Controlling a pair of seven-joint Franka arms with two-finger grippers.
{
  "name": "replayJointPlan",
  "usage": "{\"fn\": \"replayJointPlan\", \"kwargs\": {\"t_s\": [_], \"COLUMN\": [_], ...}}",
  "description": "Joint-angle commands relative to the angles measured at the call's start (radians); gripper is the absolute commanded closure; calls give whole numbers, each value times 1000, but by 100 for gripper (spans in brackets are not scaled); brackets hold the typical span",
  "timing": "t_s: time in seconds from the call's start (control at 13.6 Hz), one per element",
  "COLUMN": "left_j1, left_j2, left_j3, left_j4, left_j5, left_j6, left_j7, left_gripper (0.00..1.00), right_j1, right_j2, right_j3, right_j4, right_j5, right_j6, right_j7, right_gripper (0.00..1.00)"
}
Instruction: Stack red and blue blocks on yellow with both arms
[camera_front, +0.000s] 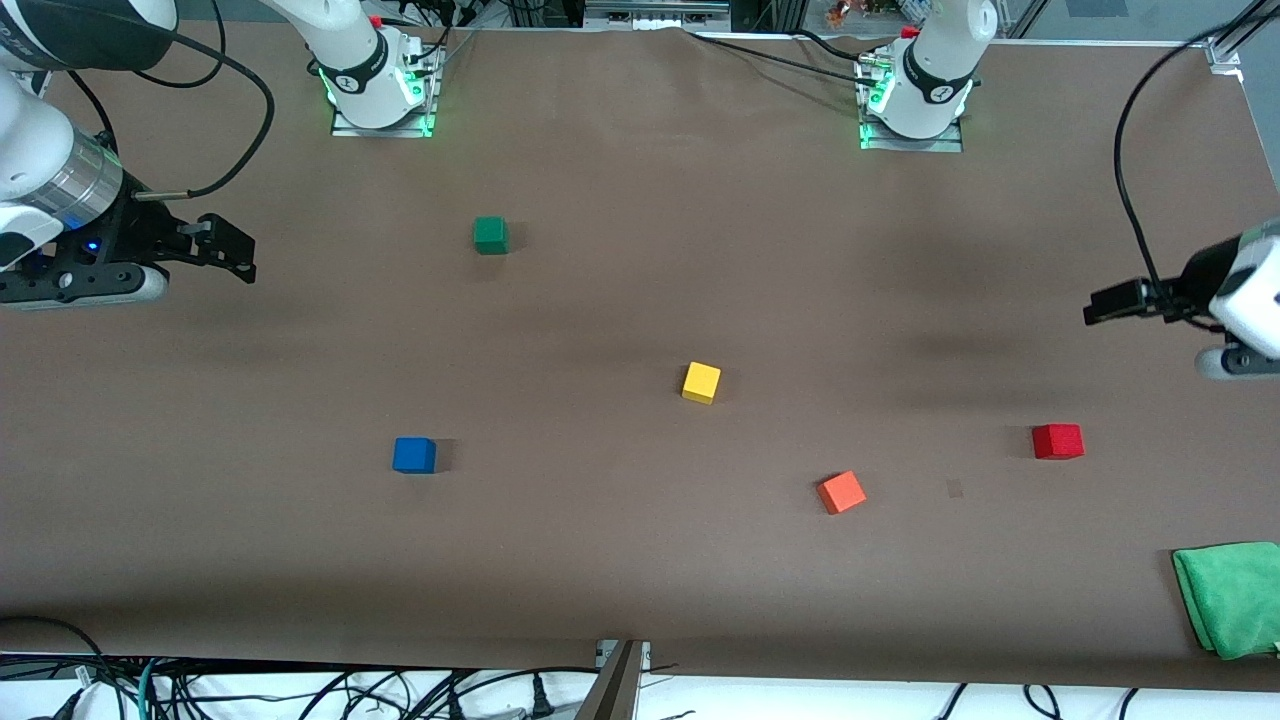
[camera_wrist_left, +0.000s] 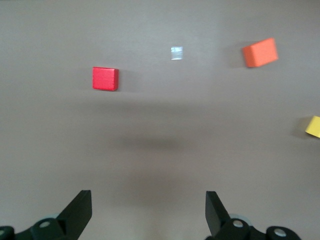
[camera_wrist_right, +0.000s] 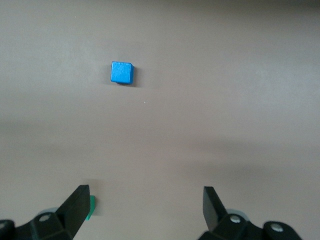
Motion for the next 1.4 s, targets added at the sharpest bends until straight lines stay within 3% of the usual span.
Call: {"fn": "replayJointPlan", "kwargs": {"t_s": [0.0,0.22,0.51,0.81,0.96,1.32], "left_j1": [49,78,104,121,121,123], "left_j2": [156,239,356,443,451,469], "left_j3": [1,1,1,1,3,4], "left_j4": [68,59,53,33,-9,-29], "left_j5": [-9,40,46,48,48,51], "left_j6": [57,205,335,456,521,569], "left_j7": [15,127,178,224,226,226], "left_gripper": [0,0,0,0,0,0], "right_j1": [-8,10,26,61,63,67], "right_j2": [57,123,289,462,528,639], "right_j3": [9,12,12,18,32,33], "right_j4": [86,87,89,92,93,107], "right_j5": [3,8,16,25,110,146], "right_j6": [2,3,28,256,352,463], "right_j7": [-4,-17,-15,-6,-3,2], "right_gripper": [0,0,0,0,0,0]}}
